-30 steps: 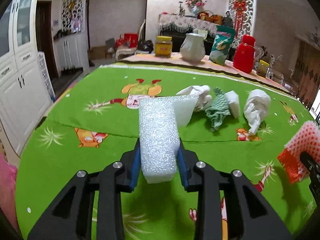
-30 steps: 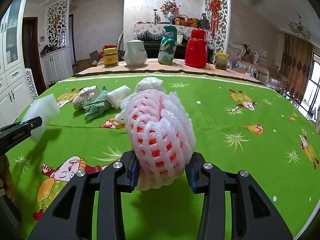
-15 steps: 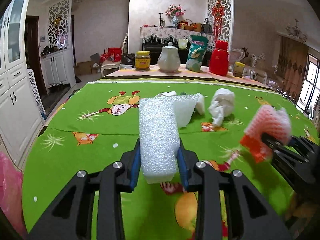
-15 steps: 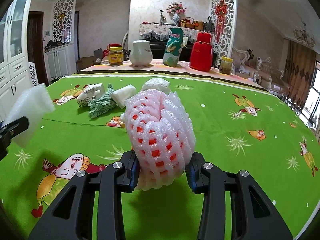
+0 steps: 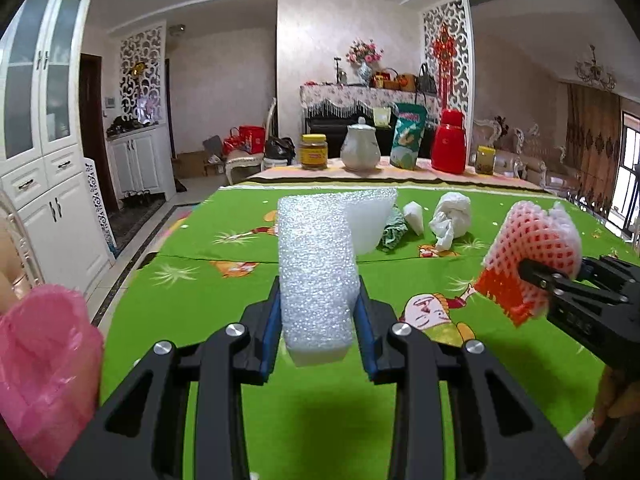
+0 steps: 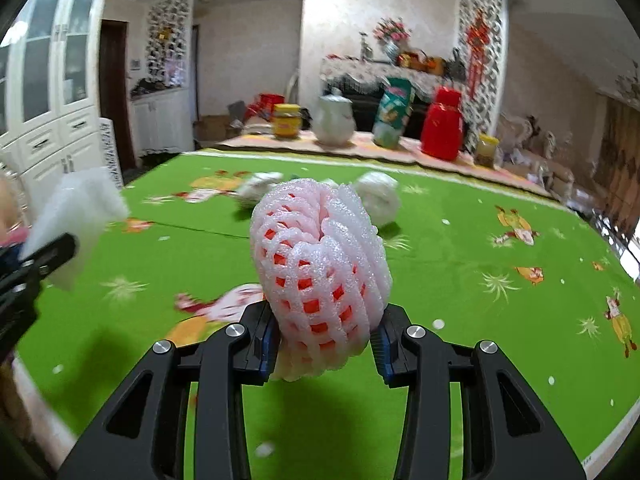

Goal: Collect trash
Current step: 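Carry the white foam block and pink foam net over the wastebasket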

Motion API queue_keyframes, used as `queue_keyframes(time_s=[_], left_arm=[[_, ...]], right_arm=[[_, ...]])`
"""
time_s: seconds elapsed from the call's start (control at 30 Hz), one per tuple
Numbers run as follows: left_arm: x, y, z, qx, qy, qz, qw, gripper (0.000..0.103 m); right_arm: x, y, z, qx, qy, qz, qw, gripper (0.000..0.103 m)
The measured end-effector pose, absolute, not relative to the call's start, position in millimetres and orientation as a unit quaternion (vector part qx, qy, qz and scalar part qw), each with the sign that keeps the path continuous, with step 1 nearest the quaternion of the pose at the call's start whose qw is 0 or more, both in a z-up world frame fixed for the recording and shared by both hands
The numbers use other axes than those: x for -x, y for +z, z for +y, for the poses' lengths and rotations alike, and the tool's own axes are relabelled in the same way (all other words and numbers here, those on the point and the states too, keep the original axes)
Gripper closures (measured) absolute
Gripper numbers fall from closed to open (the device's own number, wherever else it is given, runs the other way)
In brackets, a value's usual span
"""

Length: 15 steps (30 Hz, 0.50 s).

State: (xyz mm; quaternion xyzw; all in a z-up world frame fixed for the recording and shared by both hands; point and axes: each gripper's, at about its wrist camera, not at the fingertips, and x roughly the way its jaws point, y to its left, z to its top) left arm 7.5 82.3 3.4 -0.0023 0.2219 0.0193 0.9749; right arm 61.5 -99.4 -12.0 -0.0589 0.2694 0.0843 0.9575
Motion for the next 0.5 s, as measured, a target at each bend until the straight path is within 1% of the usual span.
queue_keyframes(time_s=[0.17, 0.5], left_arm=[[24.6, 1.3, 93.8, 0.003, 0.015, 0.212, 0.977, 0.071], [77.0, -13.2, 116.0, 0.001, 0.002, 0.206, 0.979, 0.071]], right_arm=[[-22.3, -5.5, -80.4, 0.066, 0.106, 0.246, 0.961, 0.064], [28.4, -9.0, -40.6, 0.081, 0.158, 0.232, 0.956, 0.064]])
